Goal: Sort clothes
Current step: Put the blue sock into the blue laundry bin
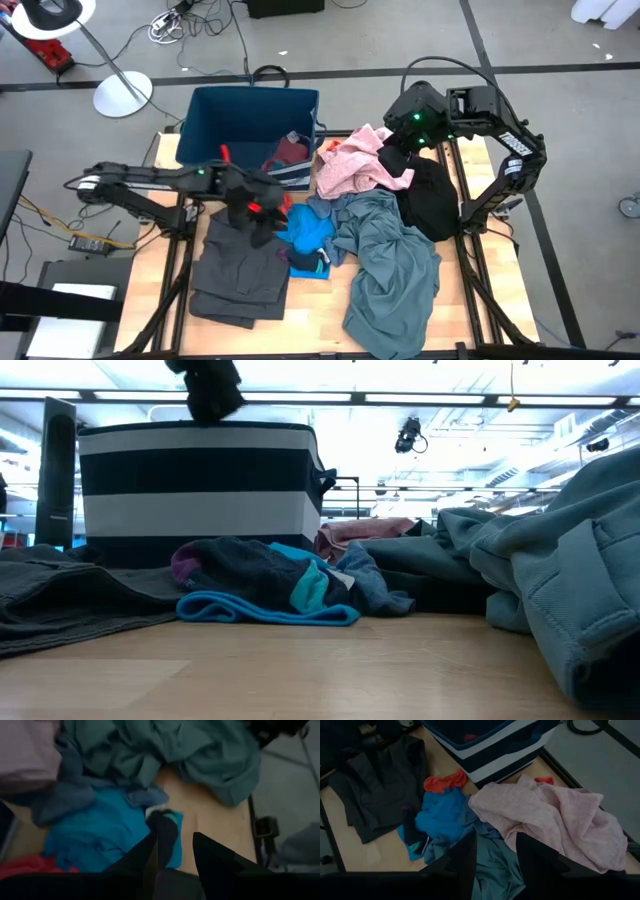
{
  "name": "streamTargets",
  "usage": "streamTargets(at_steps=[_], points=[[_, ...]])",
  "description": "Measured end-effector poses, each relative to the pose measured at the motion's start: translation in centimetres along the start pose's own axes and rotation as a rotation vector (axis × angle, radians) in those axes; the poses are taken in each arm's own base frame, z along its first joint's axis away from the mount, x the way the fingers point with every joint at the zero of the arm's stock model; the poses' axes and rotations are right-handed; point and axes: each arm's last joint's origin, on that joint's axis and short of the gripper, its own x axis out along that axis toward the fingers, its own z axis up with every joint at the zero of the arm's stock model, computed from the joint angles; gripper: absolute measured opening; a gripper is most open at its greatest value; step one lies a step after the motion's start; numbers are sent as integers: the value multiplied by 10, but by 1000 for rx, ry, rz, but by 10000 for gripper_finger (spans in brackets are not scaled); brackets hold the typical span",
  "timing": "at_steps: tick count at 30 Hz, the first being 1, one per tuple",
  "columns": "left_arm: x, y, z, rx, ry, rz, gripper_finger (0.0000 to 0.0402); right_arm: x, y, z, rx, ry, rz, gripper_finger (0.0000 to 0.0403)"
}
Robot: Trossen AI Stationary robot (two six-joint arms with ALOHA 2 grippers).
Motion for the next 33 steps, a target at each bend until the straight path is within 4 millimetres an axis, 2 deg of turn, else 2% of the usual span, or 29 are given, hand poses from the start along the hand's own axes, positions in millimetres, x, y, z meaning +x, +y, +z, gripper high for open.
streamTargets(at_steps=[5,13,19,26,33], points=[[36,-7,-8,46,124,12,130,0,0,0,-2,0,0,138],[82,-24,-26,171,256,73,130,0,0,0,-4,0,1,135],[115,-26,-41,249,365,107,131,0,1,0,-5,2,4,134],[132,-18,-46,302,390,205,131,0,1,0,-5,3,9,132],[142,-16,-50,342,414,200,131,0,1,0,-4,4,9,130]])
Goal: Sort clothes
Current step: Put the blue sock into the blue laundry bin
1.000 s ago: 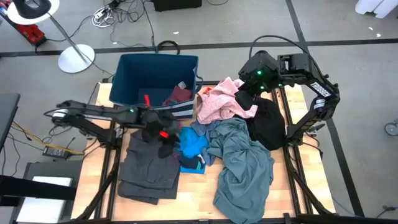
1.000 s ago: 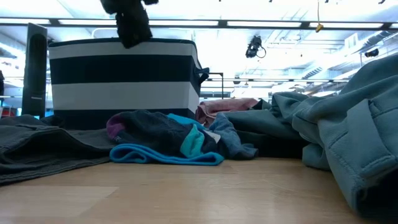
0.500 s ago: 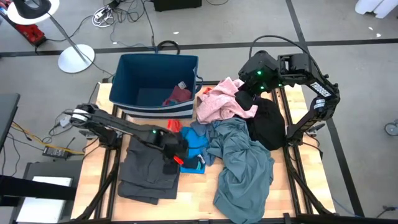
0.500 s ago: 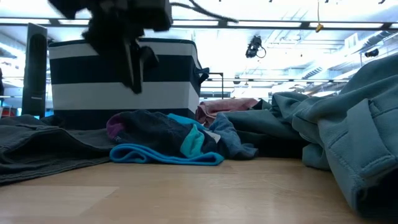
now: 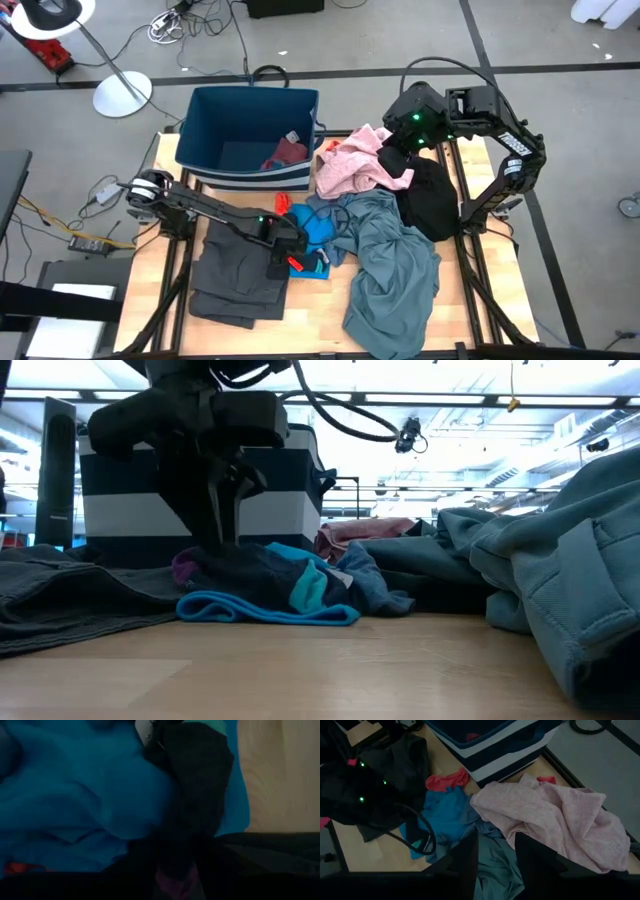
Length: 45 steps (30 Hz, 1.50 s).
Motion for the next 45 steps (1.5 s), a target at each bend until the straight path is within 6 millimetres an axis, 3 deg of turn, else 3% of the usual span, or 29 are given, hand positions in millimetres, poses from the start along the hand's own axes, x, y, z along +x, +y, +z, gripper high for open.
streamTargets(at_steps=[14,17,20,22,35,40,45], points=[[28,-4,1,-30,41,-28,126,0,0,0,0,1,0,128],[27,-4,1,-63,43,-25,94,0,0,0,1,1,0,128],[24,-4,0,-78,49,-21,33,0,0,0,0,0,0,128],[17,-4,3,-81,57,-26,12,0,0,0,-4,1,0,128],[-53,2,59,-14,-50,66,2,-3,13,-6,-97,-22,-29,128],[-79,14,64,-39,-39,89,1,-5,24,-11,-126,-44,-51,128],[-123,24,64,-80,-162,101,1,-7,31,-15,-113,-48,-39,128]])
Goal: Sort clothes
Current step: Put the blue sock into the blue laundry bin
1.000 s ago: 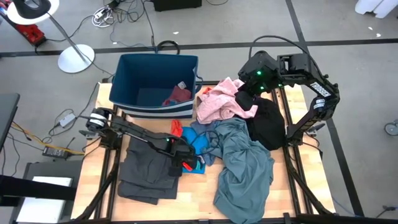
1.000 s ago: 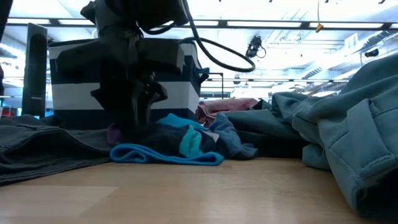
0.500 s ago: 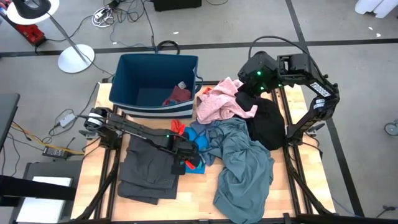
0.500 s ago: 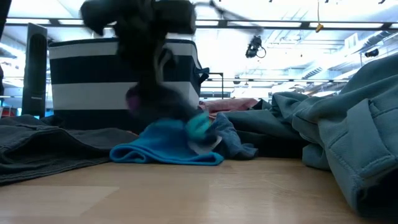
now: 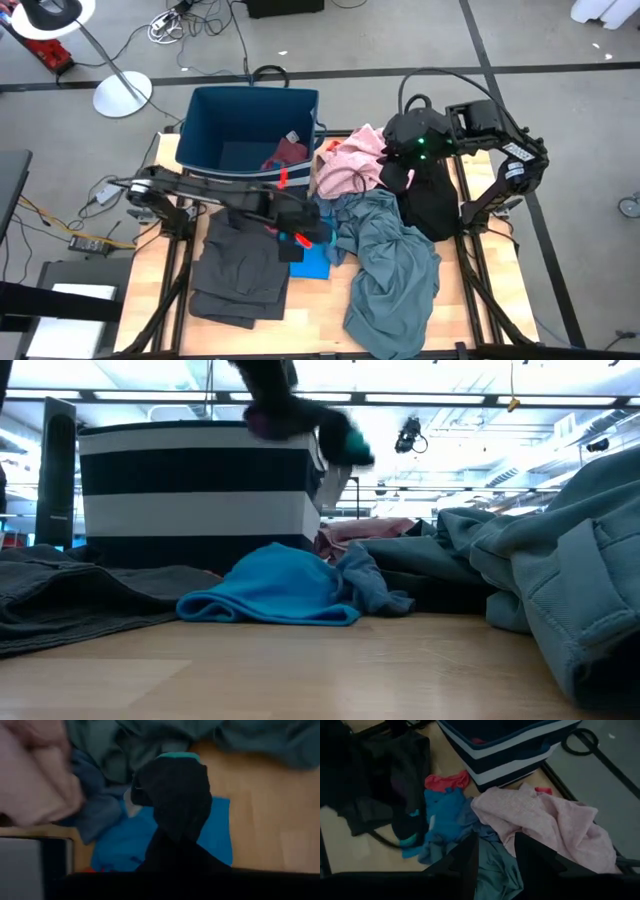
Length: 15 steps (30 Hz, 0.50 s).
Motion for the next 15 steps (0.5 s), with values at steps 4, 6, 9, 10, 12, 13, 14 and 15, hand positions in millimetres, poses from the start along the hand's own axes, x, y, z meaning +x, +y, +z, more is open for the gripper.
streamTargets(at_steps=[4,6,9,10,12,13,14,15], points=[[-37,14,4,-45,-113,24,0,-2,5,-2,11,0,14,128],[-56,22,6,-68,-168,48,0,-2,7,-3,14,0,20,128],[-81,35,7,-95,-243,95,0,-3,10,-4,12,-4,25,128],[-89,40,7,-108,-258,114,0,-3,10,-4,9,-8,19,128],[-104,51,6,-139,-290,153,0,-4,12,-5,-1,-19,1,128],[-111,56,4,-155,-301,173,0,-4,13,-5,-9,-24,-9,128],[-118,62,2,-170,-312,188,0,-5,13,-6,-16,-30,-18,128],[-123,67,0,-185,-319,208,0,-5,14,-6,-22,-33,-22,128]])
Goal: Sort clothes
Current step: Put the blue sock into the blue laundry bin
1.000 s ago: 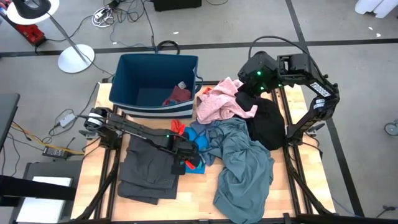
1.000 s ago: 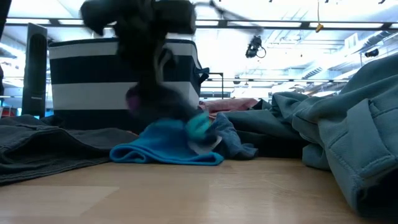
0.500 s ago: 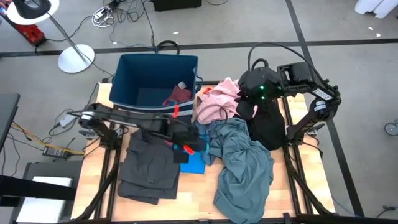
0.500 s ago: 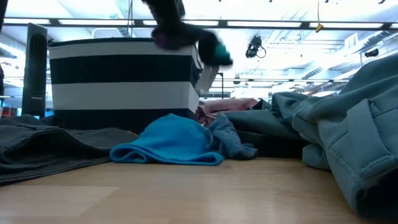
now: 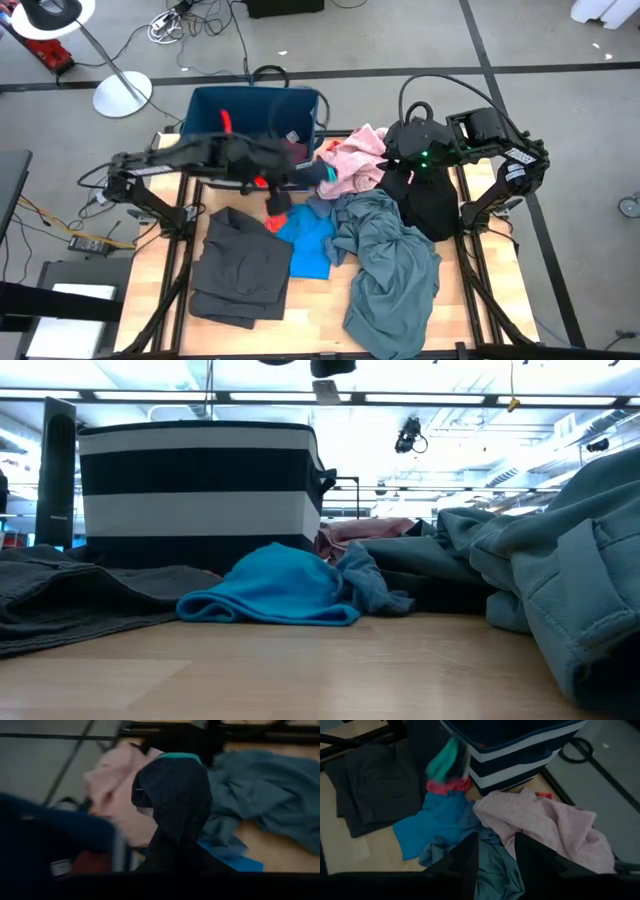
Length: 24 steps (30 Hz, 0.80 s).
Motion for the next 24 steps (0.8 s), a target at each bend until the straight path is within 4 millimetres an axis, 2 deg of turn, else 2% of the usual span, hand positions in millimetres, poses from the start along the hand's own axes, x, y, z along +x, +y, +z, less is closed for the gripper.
streamTargets(at_steps=[8,11,18,24], points=[[-36,53,-5,-82,-63,172,0,-1,3,-1,-14,-3,6,128],[-43,71,-8,-124,-69,230,0,-1,3,-1,-13,-3,6,128],[-45,100,-14,-194,-46,334,0,-1,3,-1,4,-6,8,128],[-42,117,-21,-380,-25,454,12,-1,3,-1,10,-6,8,128]])
